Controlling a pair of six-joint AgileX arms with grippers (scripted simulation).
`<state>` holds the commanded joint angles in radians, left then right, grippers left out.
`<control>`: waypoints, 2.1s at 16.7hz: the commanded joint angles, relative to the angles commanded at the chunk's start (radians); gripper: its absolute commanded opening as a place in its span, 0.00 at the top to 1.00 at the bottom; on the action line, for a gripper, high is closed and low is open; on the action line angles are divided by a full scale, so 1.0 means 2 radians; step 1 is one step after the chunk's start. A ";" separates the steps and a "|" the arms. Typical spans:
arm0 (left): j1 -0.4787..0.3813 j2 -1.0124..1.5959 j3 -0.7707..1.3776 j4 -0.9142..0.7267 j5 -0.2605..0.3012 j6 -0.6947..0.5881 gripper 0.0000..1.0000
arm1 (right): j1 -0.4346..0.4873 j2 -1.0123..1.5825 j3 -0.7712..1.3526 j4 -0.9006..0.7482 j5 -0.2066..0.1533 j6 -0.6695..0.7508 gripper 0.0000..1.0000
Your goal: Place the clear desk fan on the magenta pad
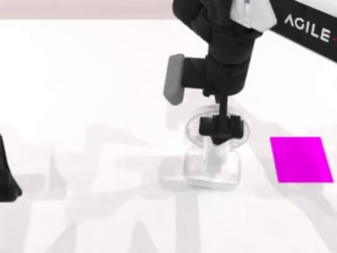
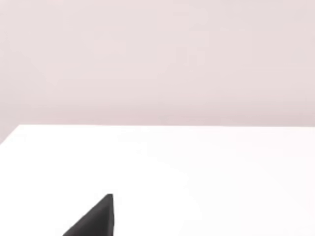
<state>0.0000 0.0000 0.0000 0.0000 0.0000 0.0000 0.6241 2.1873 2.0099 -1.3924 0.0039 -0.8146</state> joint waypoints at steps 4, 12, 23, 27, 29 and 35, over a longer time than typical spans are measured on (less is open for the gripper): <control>0.000 0.000 0.000 0.000 0.000 0.000 0.00 | 0.000 0.000 0.000 0.000 0.000 0.000 0.53; 0.000 0.000 0.000 0.000 0.000 0.000 0.00 | 0.000 0.000 0.000 0.000 0.000 0.000 1.00; 0.000 0.000 0.000 0.000 0.000 0.000 0.00 | -0.001 0.004 0.038 -0.033 0.000 0.001 1.00; 0.000 0.000 0.000 0.000 0.000 0.000 0.00 | 0.002 0.019 0.125 -0.100 0.000 -0.001 1.00; 0.000 0.000 0.000 0.000 0.000 0.000 0.00 | 0.003 0.022 0.142 -0.116 0.001 -0.001 1.00; 0.000 0.000 0.000 0.000 0.000 0.000 0.00 | 0.000 0.019 0.141 -0.115 0.001 0.005 1.00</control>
<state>0.0000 0.0000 0.0000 0.0000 0.0000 0.0000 0.6247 2.2259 2.2917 -1.6215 0.0068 -0.8047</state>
